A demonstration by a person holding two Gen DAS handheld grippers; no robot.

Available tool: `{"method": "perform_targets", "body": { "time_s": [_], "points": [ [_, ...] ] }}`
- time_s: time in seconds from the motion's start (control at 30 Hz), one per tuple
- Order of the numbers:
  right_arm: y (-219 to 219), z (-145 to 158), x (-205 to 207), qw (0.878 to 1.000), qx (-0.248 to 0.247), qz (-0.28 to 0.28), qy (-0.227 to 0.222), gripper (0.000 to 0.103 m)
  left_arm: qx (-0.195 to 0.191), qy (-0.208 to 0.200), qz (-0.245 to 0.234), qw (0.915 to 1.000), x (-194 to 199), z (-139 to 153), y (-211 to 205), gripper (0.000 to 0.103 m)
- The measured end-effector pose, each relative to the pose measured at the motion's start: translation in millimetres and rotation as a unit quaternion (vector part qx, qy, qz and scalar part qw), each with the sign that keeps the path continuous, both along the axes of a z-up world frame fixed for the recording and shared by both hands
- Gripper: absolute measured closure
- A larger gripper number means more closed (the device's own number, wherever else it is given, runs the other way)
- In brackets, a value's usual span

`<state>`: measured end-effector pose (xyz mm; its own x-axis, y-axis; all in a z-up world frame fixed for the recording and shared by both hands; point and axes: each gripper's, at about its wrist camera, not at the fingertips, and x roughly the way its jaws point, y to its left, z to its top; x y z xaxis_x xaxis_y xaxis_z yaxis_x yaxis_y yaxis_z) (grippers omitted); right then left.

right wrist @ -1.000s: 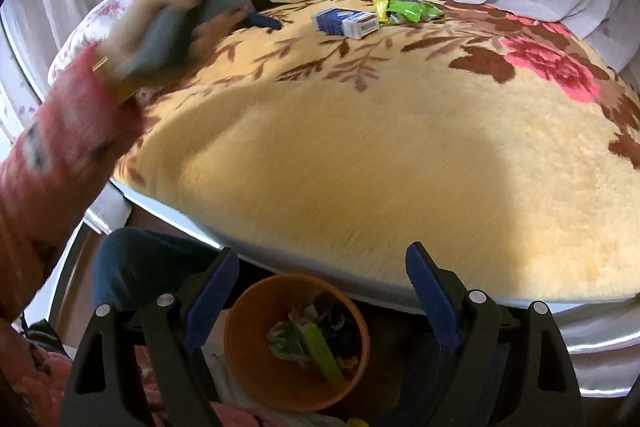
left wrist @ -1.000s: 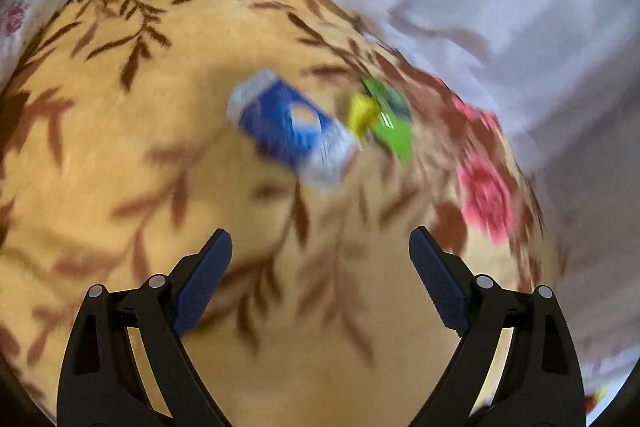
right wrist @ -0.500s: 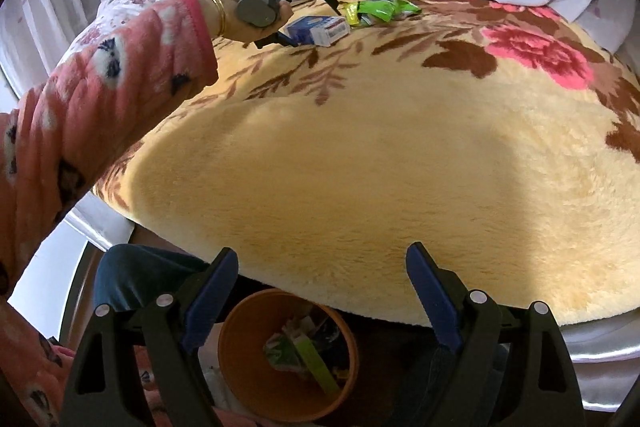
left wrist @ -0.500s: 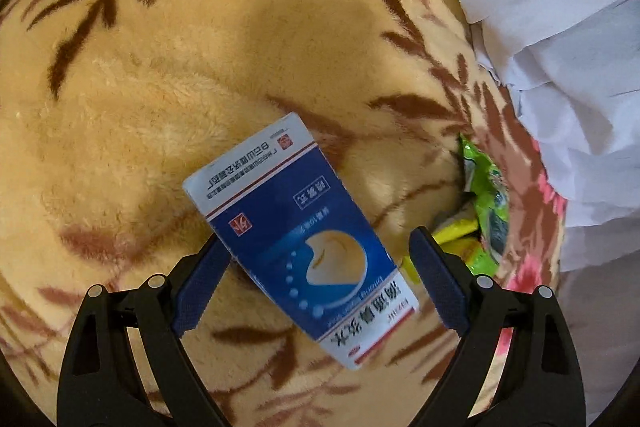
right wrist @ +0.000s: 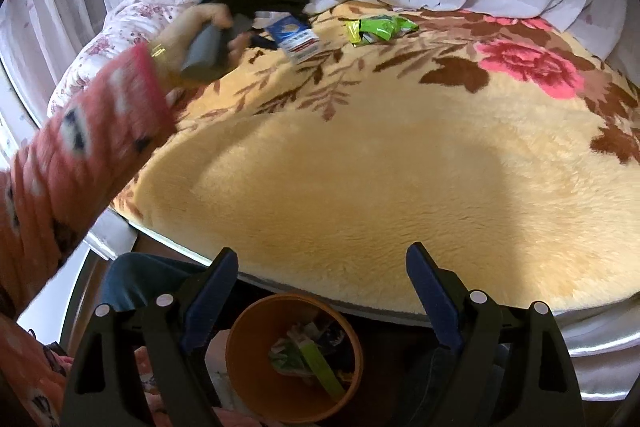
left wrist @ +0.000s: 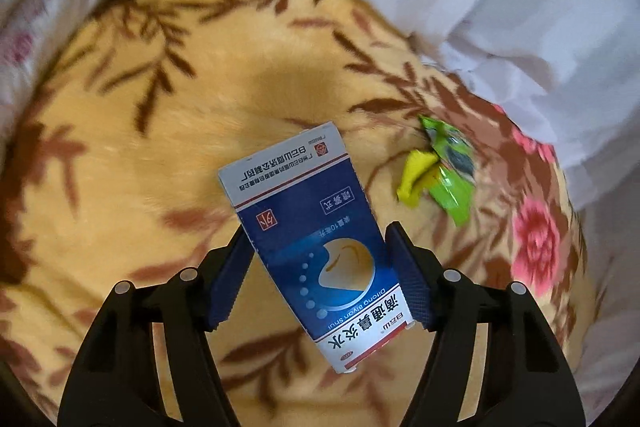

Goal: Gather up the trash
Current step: 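Grasp the blue-white carton with the left tool while the right tool grasps the green snack bag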

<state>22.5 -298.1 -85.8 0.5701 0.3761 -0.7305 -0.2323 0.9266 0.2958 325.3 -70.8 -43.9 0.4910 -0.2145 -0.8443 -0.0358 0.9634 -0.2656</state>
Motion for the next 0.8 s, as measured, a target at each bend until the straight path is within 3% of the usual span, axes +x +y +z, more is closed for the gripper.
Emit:
{"method": "perform_targets", "body": {
  "time_s": [0.17, 0.37, 0.67, 0.8],
  "points": [
    [-3, 9, 8, 1.000, 0.006, -0.013, -0.002, 0.019, 0.034, -0.055, -0.041, 0.9971, -60, 23, 7, 0.037],
    [-7, 33, 56, 0.999, 0.017, -0.037, -0.020, 0.019, 0.061, -0.093, -0.074, 0.9910, -121, 29, 20, 0.037],
    [-25, 40, 216, 0.991, 0.086, -0.106, 0.000, 0.019, 0.087, -0.124, -0.079, 0.9853, -164, 25, 45, 0.037],
    [-25, 26, 299, 0.985, 0.091, -0.141, 0.043, 0.018, 0.089, -0.135, -0.073, 0.9841, -163, 29, 55, 0.037]
  ]
}}
